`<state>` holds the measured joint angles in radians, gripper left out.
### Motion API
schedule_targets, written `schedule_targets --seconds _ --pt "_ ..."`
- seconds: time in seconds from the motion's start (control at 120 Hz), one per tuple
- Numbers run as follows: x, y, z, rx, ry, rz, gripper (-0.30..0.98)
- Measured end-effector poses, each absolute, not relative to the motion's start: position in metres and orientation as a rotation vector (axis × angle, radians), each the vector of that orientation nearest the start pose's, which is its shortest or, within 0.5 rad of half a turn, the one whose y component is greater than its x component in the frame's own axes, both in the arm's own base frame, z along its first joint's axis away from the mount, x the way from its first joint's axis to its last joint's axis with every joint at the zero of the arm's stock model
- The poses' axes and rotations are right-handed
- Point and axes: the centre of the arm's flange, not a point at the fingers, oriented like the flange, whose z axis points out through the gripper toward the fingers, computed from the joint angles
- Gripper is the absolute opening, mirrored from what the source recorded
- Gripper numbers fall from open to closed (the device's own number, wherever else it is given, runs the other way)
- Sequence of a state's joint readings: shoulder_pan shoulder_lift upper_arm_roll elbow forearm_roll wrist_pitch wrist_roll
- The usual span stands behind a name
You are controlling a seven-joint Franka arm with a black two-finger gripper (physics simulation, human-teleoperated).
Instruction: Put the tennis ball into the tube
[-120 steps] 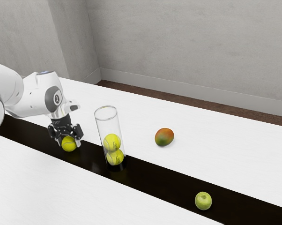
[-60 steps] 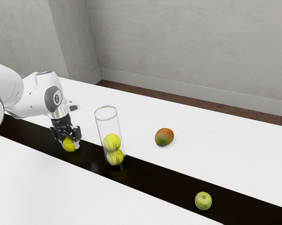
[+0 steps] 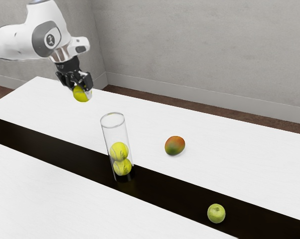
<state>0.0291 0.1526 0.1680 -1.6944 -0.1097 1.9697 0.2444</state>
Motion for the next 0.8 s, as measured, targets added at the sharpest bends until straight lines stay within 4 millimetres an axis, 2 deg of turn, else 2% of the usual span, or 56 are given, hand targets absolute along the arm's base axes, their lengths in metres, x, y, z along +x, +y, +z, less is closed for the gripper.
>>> schedule_targets --seconds 0.075,0.125,0.208,0.283,0.392,0.508,0.667,0.8 --pt "0.618 0.085 0.539 -3.169 0.058 -0.218 0.27" --pt "0.616 0.061 0.552 -3.171 0.082 -0.202 0.27" --pt "0.611 0.025 0.557 -3.187 0.101 -0.148 0.27" --pt "0.602 0.004 0.561 -3.199 0.081 -0.099 0.27" --pt "0.588 -0.012 0.563 -3.209 0.018 -0.045 0.27" --pt "0.581 -0.026 0.548 -3.211 -0.054 0.032 0.27" --pt "0.589 -0.039 0.527 -3.199 -0.145 0.081 0.28" --pt "0.593 -0.040 0.522 -3.195 -0.229 0.085 0.30"
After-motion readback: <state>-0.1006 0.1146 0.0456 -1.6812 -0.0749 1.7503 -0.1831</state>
